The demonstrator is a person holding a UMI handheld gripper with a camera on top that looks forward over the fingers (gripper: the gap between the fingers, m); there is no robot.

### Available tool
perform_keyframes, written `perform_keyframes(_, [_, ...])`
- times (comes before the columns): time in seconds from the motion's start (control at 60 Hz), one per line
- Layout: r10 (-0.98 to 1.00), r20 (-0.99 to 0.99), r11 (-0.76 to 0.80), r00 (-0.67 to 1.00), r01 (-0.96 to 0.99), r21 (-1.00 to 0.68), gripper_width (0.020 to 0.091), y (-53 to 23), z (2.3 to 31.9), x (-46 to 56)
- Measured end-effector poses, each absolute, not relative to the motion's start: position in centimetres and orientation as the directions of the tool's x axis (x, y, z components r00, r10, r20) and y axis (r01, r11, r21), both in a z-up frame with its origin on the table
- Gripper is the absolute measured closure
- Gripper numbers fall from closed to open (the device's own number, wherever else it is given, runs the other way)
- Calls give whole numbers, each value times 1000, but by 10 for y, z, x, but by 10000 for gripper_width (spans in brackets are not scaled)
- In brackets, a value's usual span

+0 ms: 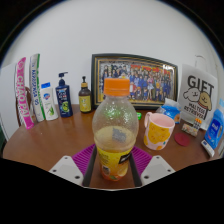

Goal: Pour water

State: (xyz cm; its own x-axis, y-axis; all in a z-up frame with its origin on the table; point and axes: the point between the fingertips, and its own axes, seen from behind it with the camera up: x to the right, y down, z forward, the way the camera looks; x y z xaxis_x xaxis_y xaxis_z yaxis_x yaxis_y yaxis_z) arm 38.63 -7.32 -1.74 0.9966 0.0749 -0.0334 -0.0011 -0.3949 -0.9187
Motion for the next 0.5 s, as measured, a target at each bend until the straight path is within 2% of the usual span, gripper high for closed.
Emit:
perform_keyframes(0.033, [72,-32,-389,997,-2,-921,543,-71,-18,389])
perform_keyframes(0.083, [76,-31,-378,997,0,-926,648,-67,-17,391])
perform_keyframes(0.117, [90,-38,-376,995,-1,-927,651,-66,-17,389])
perform_keyframes(0.15, [99,-37,-375,994,3,-927,702,-65,-16,389])
perform_keyframes(0.183, [110,-40,-383,993,5,-924,693,-65,-17,387])
perform_keyframes(0.2, [117,-41,-385,992,7,-923,745,-64,-16,387])
perform_keyframes(0.233, [130,-50,-393,990,5,-919,742,-64,-17,386])
perform_keyframes(0.25, [135,-56,-399,989,2,-917,790,-63,-17,384])
perform_keyframes(0.317, [151,-81,-407,985,-13,-913,828,-61,-12,381])
perform_keyframes(0.383, [160,-101,-402,982,-29,-915,829,-57,-2,377])
perform_keyframes(0.5, [183,-288,-411,940,-193,-891,830,-46,34,358])
